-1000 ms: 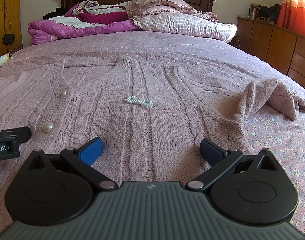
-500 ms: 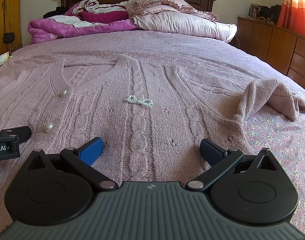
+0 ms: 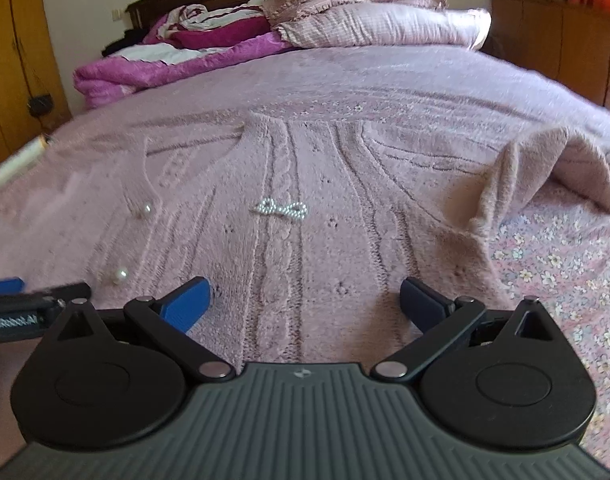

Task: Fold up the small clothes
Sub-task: 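Grasp the cardigan sleeve cuff with the right tool and lift it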

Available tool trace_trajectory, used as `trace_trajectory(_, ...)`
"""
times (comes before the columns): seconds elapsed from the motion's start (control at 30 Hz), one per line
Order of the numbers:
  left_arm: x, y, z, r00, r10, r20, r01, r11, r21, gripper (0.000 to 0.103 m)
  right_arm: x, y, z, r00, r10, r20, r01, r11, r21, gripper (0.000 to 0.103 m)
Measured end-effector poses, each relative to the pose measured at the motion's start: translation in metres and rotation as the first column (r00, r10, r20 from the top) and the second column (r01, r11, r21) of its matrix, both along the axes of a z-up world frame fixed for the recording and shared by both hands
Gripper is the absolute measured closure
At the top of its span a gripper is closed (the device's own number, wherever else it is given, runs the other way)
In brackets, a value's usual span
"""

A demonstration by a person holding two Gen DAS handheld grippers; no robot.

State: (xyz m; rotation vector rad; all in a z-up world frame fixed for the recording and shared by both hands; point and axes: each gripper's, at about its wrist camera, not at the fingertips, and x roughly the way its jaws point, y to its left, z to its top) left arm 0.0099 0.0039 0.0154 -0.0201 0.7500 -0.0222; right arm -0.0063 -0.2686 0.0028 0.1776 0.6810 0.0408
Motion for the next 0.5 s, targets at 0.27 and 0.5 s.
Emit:
trace_trajectory(0.27, -0.005, -0.007, -0.012, 0.999, -0.01, 0.046, 0.008, 0.999, 0.044, 0.0, 0.011, -0.101, 0.053, 0.991, -0.126, 0.039, 0.121, 0.985, 0.121, 0.0)
trace_trajectory(0.5, -0.009, -0.005, -0.015, 0.997, -0.014, 0.08, 0.011, 0.999, 0.035, 0.0, 0.056, -0.189, 0.068, 0.94, -0.335, 0.062, 0.334, 0.942, 0.028, 0.0)
